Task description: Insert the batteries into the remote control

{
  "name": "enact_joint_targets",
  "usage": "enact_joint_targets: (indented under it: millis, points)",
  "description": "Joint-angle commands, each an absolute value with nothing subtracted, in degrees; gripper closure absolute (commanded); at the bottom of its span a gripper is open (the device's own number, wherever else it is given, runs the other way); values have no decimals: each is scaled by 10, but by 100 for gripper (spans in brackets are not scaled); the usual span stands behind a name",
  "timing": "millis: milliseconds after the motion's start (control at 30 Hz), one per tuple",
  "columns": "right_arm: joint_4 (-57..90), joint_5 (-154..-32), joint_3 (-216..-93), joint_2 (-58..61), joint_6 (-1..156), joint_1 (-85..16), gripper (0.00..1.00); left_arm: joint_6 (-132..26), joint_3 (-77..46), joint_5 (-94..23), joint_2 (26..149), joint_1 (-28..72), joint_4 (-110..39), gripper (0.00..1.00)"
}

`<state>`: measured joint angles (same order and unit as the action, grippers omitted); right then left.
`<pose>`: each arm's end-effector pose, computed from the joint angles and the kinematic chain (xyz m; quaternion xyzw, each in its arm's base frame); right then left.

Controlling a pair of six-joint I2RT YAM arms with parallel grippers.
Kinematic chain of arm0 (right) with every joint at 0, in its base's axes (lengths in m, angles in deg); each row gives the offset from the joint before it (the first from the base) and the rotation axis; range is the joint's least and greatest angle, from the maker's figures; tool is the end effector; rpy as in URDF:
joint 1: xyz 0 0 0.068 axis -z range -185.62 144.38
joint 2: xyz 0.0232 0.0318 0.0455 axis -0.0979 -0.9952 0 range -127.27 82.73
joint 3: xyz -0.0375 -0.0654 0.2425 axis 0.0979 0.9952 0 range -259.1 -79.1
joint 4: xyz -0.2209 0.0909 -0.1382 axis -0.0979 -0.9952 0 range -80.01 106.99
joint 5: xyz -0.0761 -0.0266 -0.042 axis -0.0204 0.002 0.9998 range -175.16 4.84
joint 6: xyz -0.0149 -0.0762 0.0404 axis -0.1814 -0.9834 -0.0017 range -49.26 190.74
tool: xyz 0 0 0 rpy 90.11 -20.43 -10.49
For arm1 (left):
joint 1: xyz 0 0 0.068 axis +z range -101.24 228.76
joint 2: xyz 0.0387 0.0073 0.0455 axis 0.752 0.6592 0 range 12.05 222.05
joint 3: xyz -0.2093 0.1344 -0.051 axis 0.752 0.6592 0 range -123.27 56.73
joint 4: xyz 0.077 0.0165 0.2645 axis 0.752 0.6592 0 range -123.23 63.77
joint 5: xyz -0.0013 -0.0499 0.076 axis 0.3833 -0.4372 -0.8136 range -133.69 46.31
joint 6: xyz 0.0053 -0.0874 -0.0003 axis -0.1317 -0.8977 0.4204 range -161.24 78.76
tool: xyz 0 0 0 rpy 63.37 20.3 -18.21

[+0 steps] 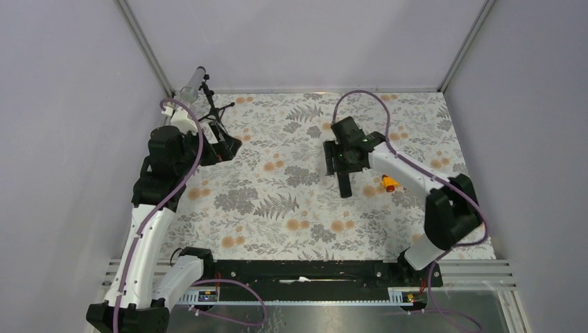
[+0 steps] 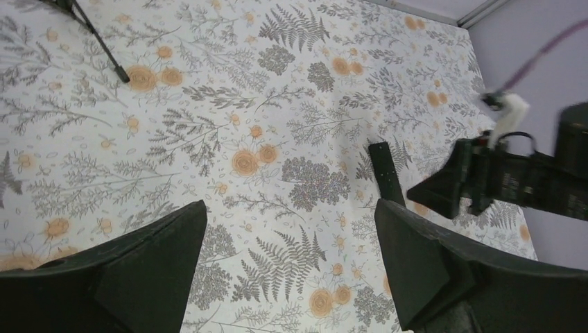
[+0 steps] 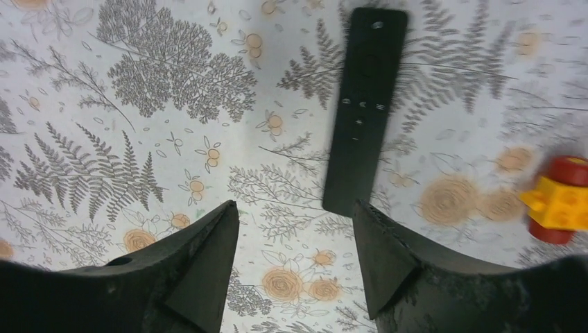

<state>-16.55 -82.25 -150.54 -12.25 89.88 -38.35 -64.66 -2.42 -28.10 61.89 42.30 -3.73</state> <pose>0.3269 0.2056 0.1809 -0.1063 0.9528 0.1019 0.2654 0.2455 -0.0488 0.3503 -0.0430 0.8151 -0.2536 0.5191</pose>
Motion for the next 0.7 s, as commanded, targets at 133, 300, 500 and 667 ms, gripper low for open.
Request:
enact_joint_targets:
  millis: [133, 300, 500, 667]
  points:
    - [-183, -628, -1440, 160, 940, -343, 14, -700, -98, -333, 625, 423, 84, 1]
    - [-234, -471, -1419, 338, 933, -343, 0, -703, -99, -358, 576, 423, 99, 1]
    - [-245, -362, -1446, 508, 903, -343, 0, -678, -136, -355, 518, 423, 135, 1]
    - [-276, -356, -1491, 567, 899, -343, 0, -676, -149, -360, 451, 423, 153, 1]
